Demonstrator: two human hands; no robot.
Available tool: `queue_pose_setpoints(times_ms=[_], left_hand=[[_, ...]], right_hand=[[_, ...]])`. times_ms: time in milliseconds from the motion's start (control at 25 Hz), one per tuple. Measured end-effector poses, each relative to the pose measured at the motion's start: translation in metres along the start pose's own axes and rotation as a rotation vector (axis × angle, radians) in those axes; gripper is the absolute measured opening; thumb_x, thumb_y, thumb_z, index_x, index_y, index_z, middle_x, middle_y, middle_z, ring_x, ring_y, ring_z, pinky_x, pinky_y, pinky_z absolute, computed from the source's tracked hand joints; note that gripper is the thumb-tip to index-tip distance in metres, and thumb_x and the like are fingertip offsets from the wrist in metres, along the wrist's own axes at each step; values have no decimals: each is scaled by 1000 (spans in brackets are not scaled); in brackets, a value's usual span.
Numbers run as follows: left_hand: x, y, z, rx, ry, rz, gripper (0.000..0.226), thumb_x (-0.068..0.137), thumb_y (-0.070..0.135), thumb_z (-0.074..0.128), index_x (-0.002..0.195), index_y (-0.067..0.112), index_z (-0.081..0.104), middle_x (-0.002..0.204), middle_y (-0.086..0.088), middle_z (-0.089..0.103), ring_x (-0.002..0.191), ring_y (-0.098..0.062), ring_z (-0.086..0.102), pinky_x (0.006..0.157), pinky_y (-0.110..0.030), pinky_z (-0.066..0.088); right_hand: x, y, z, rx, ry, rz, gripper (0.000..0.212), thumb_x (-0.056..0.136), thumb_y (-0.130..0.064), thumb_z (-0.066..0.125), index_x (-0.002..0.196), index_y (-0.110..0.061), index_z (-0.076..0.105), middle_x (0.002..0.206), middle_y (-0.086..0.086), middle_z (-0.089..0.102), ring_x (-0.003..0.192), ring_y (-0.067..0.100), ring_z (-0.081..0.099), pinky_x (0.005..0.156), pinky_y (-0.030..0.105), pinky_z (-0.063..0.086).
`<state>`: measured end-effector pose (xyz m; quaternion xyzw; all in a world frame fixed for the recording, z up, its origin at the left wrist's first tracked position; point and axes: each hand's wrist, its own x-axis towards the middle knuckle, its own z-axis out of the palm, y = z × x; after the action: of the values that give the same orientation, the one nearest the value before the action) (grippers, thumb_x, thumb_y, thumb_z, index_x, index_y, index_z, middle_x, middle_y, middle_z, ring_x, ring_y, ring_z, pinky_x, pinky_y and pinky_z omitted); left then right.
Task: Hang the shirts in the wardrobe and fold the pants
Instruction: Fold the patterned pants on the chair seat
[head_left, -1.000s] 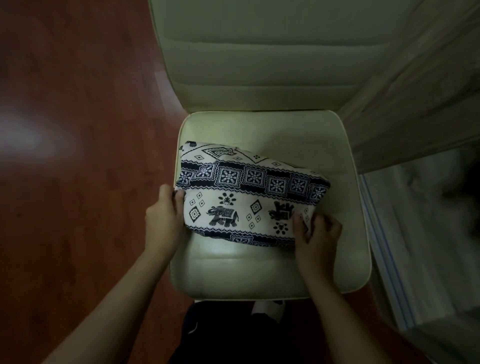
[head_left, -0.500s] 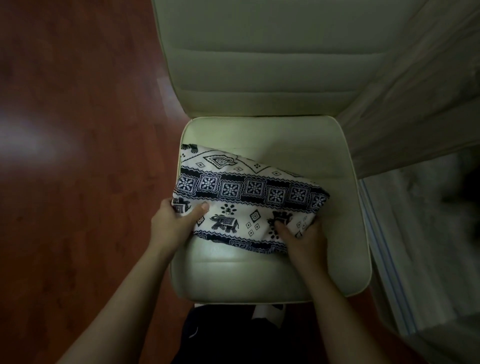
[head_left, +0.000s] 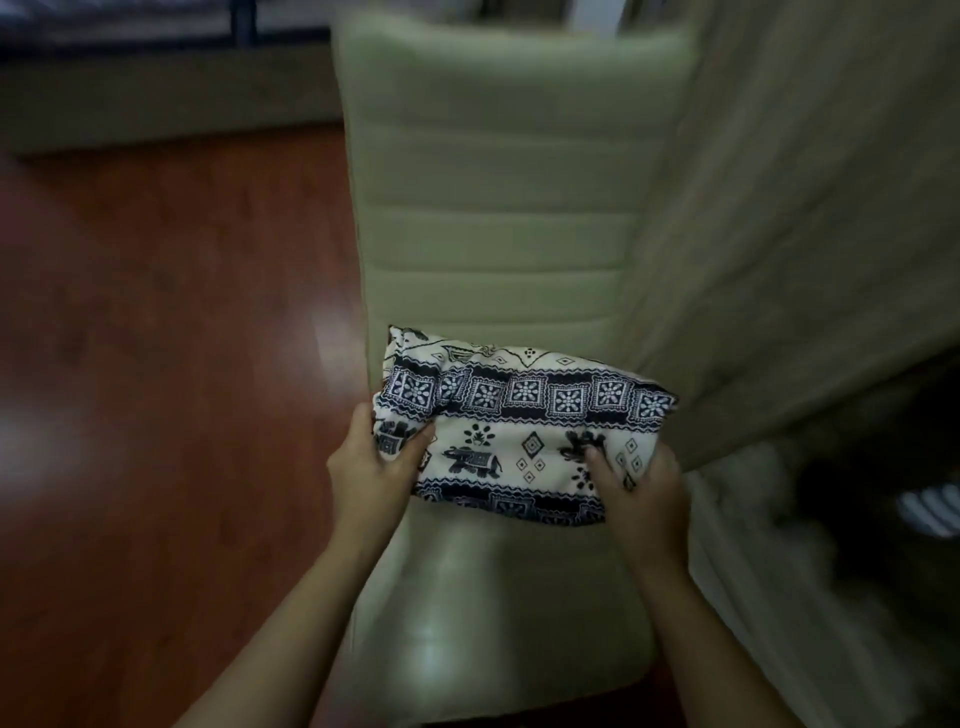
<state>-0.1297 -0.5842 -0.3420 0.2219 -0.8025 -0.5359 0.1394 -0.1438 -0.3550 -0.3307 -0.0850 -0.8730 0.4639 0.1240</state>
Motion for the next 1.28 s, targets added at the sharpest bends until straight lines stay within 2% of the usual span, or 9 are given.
queue_pose_setpoints(times_ms=[240,360,520,640,760,880,960,1120,1280], left_hand=[[42,239,-26,-270,-13,327,30,73,32,78,93,25,58,79,19,64,72,10,59,60,-3,40],[30,364,-21,-438,-76,467,37,69,43,78,91,22,58,80,11,67,74,-5,62,65,-25,45],[-23,500,-2,-614,-164,650,44,61,50,74,88,18,58,77,8,66,72,-15,61,63,-28,44],[-64,582,17,-721,-241,740,46,61,55,70,88,20,57,78,10,67,75,-17,63,70,-35,49],[-110,658,38,-827,-322,827,39,65,48,77,87,20,58,75,13,65,73,-13,63,65,-30,47],[-159,725,57,-882,-362,916,35,70,42,79,86,17,59,74,11,64,70,-9,60,62,-27,43],[-189,765,70,-922,-397,930,31,72,38,77,86,17,58,72,14,61,67,-4,57,59,-25,40],[-253,846,112,-998,-515,935,31,72,35,77,88,15,60,74,12,59,71,-10,55,63,-26,38],[-306,915,161,-1025,-758,837,38,65,40,78,91,18,62,86,3,65,81,-16,61,76,-30,49]], right_hand=[[74,-181,-154,-57,347,-319,23,77,-16,74,93,-5,62,86,7,60,80,24,58,67,28,42],[85,-260,-260,-77,551,-429,26,79,-20,72,98,-8,61,90,2,58,82,17,56,70,26,42],[81,-322,-396,-212,823,-579,27,77,-15,74,97,-5,60,89,-2,53,81,13,52,69,17,33],[69,-347,-485,-320,958,-593,25,75,-15,75,92,-3,60,86,4,54,80,23,56,66,21,33],[52,-368,-572,-435,1097,-620,27,75,-13,75,92,-1,59,88,12,58,78,19,51,65,17,29],[37,-387,-653,-565,1201,-642,27,77,-16,74,93,-1,57,87,5,52,78,15,47,64,16,26],[29,-395,-699,-649,1233,-625,26,79,-19,71,93,-3,56,88,1,48,78,14,47,65,17,27],[17,-401,-795,-804,1328,-560,29,83,-24,67,97,-1,55,92,6,51,83,21,51,69,25,34],[10,-408,-873,-973,1391,-360,37,84,-26,64,107,0,52,106,17,55,98,33,54,72,32,36]])
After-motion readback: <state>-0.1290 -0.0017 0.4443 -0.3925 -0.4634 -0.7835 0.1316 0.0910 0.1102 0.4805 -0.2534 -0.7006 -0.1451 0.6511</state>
